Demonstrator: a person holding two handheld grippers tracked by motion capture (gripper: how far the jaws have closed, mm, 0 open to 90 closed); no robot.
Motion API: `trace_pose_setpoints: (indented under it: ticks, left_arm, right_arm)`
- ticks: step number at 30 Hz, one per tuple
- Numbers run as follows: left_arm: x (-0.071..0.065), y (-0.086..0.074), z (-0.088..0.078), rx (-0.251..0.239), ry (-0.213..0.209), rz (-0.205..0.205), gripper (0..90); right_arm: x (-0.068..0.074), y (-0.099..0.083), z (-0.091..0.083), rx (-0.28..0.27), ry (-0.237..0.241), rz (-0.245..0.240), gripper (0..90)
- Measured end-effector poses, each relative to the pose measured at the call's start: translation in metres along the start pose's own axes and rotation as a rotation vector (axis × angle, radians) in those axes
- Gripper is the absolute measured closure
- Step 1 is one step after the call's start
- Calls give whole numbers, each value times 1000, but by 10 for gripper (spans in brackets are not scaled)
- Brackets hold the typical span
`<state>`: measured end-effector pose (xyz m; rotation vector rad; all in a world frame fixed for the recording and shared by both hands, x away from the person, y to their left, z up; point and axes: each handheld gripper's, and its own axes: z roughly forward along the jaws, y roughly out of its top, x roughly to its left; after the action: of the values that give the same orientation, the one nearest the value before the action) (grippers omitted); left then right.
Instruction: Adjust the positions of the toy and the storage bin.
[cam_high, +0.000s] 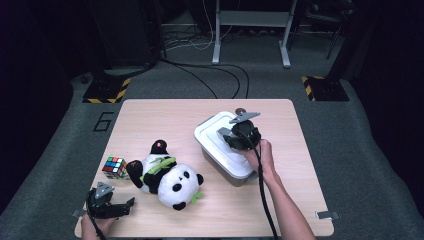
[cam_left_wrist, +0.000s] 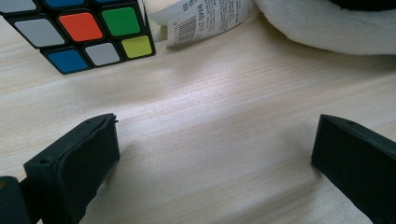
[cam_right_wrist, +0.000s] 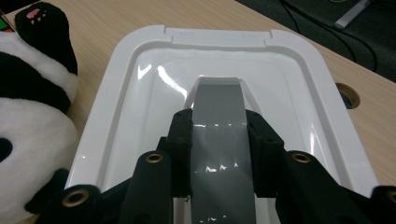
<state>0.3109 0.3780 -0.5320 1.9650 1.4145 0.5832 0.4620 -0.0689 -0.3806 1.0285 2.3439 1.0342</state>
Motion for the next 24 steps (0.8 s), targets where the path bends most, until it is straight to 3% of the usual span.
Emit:
trace_pose_setpoints:
  ticks: [5, 7, 9, 14, 24]
  left_arm:
    - [0, 0, 0, 1, 0, 0, 5]
    - [0, 0, 0, 1, 0, 0, 5]
    - [0, 0, 0, 1, 1, 1, 5]
    - [0, 0, 1, -10, 13, -1, 0]
    - [-1, 0, 2, -8, 15, -6, 0]
  right_arm:
    - [11, 10, 9, 13, -1, 9, 666]
    - [12, 12, 11, 15, 1, -8, 666]
    - [20, 17, 17, 12, 1, 18, 666]
    - [29, 25, 24, 20, 0, 23, 667]
    - [34, 27, 28, 15, 2, 24, 667]
